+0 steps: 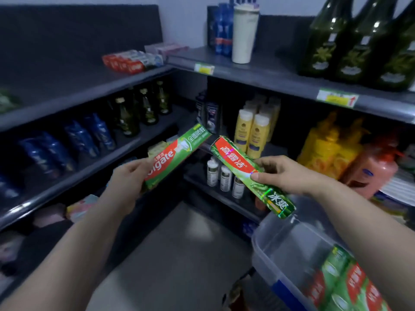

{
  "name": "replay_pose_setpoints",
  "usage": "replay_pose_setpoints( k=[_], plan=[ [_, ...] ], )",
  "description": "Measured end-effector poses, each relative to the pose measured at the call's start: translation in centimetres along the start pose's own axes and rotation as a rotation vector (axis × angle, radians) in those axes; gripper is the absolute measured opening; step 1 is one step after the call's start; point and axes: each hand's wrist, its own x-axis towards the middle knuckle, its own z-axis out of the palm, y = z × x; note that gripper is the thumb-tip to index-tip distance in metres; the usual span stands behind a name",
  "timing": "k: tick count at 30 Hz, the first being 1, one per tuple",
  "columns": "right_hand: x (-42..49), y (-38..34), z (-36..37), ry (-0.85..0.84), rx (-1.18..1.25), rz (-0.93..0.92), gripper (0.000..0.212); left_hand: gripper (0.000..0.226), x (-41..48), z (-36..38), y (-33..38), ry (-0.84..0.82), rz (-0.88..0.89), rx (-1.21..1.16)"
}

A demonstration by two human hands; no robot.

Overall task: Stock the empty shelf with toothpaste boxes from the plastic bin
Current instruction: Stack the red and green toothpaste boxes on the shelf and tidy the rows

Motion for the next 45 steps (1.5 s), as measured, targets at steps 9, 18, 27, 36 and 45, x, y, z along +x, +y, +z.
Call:
replay_pose_setpoints(
  k=[9, 18, 27, 36, 45],
  plan=[
    [14.7, -14.1, 11.2, 0.226, -0.381, -0.328, 0.059, 0.020, 4.8, -17.2, 4.3, 0.061, -0.035, -0.096],
    [23.6, -22.7, 19.8, 0.232, -0.499, -0.516, 0.054, 0.017, 11.5, -29.1, 7.2, 0.218, 0.099, 0.019],
    [31.5, -27.0, 20.3, 0.178, -0.584, -0.564, 0.054, 0.026, 21.1, -31.8, 12.2, 0.323, 0.299, 0.621],
    [42.2, -28.4, 16.9, 0.168, -0.601, -0.654, 0.058, 0.024, 33.8, -29.3, 17.0, 0.221, 0.282, 0.619],
    [49.6, -30.1, 13.7, 0.103, -0.609, -0.758, 0.061, 0.025, 40.9, -28.8, 15.8, 0.146, 0.073, 0.961]
  ],
)
